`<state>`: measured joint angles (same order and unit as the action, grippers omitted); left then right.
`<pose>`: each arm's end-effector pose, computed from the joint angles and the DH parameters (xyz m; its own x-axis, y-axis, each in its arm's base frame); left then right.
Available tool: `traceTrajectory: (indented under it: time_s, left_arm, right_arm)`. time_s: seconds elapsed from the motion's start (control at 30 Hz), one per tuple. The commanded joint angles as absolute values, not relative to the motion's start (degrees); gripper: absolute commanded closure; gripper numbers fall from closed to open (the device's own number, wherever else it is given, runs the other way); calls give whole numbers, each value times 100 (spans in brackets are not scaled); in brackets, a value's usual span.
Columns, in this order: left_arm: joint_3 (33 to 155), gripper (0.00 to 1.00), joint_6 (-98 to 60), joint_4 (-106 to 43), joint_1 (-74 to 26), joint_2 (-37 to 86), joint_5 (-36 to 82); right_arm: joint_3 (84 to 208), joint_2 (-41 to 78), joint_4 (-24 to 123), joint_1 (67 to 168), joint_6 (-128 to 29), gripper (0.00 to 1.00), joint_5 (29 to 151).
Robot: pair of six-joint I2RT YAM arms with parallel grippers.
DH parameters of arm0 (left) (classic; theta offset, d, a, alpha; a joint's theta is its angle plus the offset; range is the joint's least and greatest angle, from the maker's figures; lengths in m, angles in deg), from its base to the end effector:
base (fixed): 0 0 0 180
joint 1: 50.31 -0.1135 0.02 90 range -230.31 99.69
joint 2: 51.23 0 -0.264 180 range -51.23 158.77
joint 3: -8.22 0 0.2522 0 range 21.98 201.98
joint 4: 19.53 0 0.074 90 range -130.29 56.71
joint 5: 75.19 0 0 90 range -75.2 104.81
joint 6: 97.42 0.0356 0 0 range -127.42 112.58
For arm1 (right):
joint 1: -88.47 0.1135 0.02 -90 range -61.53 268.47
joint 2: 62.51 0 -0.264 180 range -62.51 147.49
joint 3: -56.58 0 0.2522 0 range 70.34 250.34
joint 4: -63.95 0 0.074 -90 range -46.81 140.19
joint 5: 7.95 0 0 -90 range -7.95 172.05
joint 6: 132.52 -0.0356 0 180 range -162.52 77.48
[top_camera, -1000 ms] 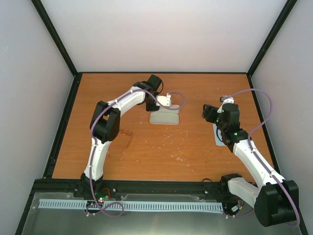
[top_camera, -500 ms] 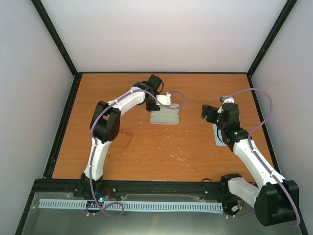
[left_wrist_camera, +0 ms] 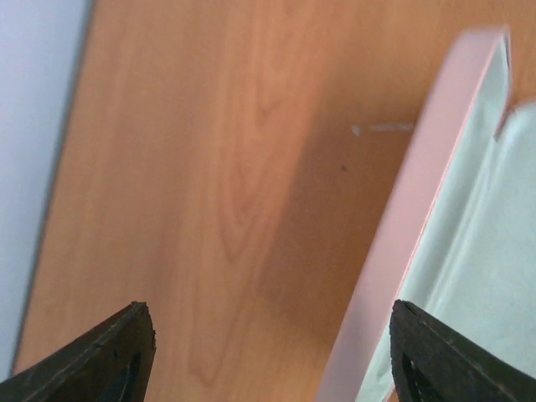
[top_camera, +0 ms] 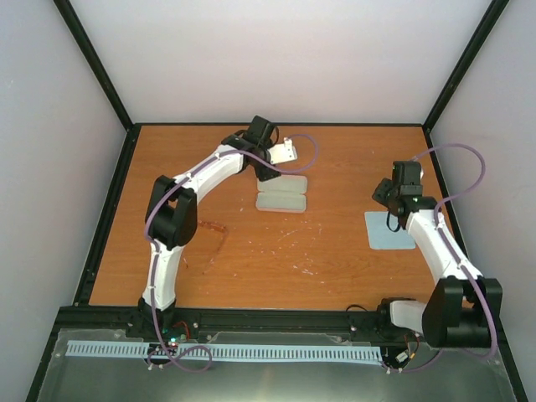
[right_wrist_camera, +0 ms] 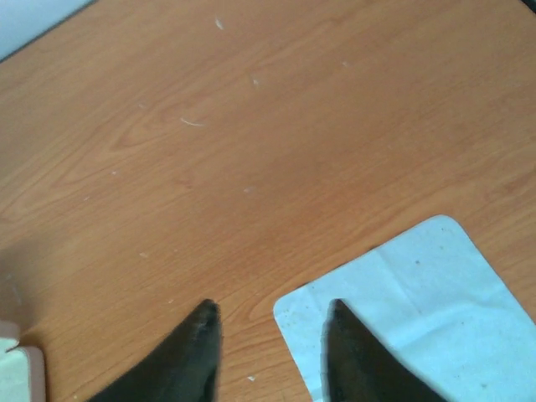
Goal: Organize the sunglasses
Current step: Place the sunglasses case at the center of the board, then move the glasses cleaning cloth to the center of the board.
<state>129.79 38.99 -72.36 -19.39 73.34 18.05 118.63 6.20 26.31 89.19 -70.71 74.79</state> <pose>0.4135 -0.2500 0.2271 -0.0981 0.9017 -0.4211 0.8866 0.2714 0.3746 0.2529 -0.0013 0.2539 -0.5787 0.4614 -0.6725 0.3986 0.8794 0.2603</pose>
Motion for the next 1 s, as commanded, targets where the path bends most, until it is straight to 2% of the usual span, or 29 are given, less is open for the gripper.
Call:
traceTrajectory:
  time_s: [0.0, 0.03, 0.07, 0.23, 0.43, 0.97]
  left_arm:
    - [12864, 23, 3218, -6205, -1959, 6658, 1599]
    - [12841, 23, 3154, -6064, -1963, 6587, 1574]
    - [12815, 23, 3091, -5942, -1964, 6515, 1576]
    - [12884, 23, 2742, -5643, -2056, 6293, 1883]
    - [12792, 23, 2323, -5589, -2315, 6032, 2606]
    - [12367, 23, 2213, -5524, -2491, 5844, 2858]
  right_arm:
    - [12302, 1134, 1464, 8745, -6842, 87, 7575]
    - [12363, 1327, 1241, 8748, -6788, 97, 7657]
    - [12391, 1544, 1021, 8743, -6731, 97, 7784]
    - [12032, 2185, 797, 8748, -6817, 97, 8393]
    - [11883, 2367, 725, 8742, -7028, 97, 8164]
    - [11713, 2883, 878, 8851, -7129, 97, 8027]
